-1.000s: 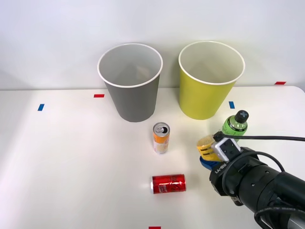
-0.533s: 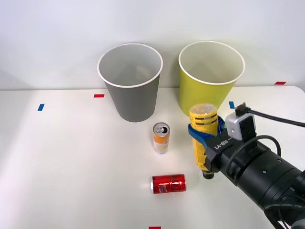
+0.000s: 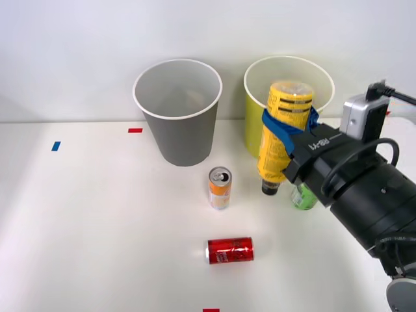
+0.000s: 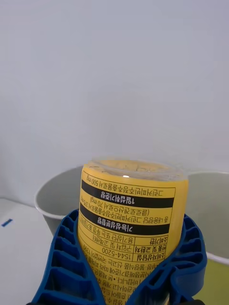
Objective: Put cans in the gray bin, plastic bottles in the light green bin
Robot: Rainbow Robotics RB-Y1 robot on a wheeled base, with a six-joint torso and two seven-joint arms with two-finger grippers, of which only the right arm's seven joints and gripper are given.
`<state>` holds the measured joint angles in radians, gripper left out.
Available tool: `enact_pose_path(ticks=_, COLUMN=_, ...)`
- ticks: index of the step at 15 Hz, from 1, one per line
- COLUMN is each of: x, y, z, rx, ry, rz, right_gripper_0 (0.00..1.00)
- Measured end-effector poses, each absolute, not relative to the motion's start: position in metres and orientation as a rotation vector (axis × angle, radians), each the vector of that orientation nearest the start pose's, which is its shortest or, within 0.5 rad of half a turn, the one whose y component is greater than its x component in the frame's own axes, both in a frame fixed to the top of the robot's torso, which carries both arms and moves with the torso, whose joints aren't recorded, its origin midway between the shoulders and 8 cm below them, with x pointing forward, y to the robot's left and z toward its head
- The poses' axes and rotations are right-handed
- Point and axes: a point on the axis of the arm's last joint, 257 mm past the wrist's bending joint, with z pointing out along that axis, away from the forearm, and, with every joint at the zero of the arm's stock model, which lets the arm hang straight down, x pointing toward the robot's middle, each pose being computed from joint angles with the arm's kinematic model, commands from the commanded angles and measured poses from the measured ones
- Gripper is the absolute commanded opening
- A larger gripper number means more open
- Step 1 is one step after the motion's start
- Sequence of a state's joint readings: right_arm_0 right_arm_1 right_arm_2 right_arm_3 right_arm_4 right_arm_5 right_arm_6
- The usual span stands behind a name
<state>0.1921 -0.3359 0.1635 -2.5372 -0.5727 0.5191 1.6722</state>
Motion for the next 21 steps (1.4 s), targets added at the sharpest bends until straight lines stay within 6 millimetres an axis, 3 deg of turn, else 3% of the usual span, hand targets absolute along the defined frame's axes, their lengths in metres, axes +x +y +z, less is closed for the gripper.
enact_pose_path(ticks=2, x=0.404, y=-0.106, z=0.027, rx=-0.285, ry=1.318, rz=0.503, right_gripper_0=0.00)
enact_pose_path(ticks=6, x=0.425, y=-0.109, z=0.055, rx=-0.252, ry=1.255, rz=0.531, right_gripper_0=0.00)
enact_pose_path(ticks=11, x=0.481, y=-0.125, z=0.090, rx=-0.193, ry=1.197, rz=0.511, right_gripper_0=0.00)
enact_pose_path(ticks=16, x=0.542, y=-0.156, z=0.104, rx=-0.140, ry=1.207, rz=0.436, right_gripper_0=0.00)
enact_pose_path(ticks=21, x=0.592, y=-0.171, z=0.099, rx=-0.134, ry=1.261, rz=0.356, right_gripper_0=0.00)
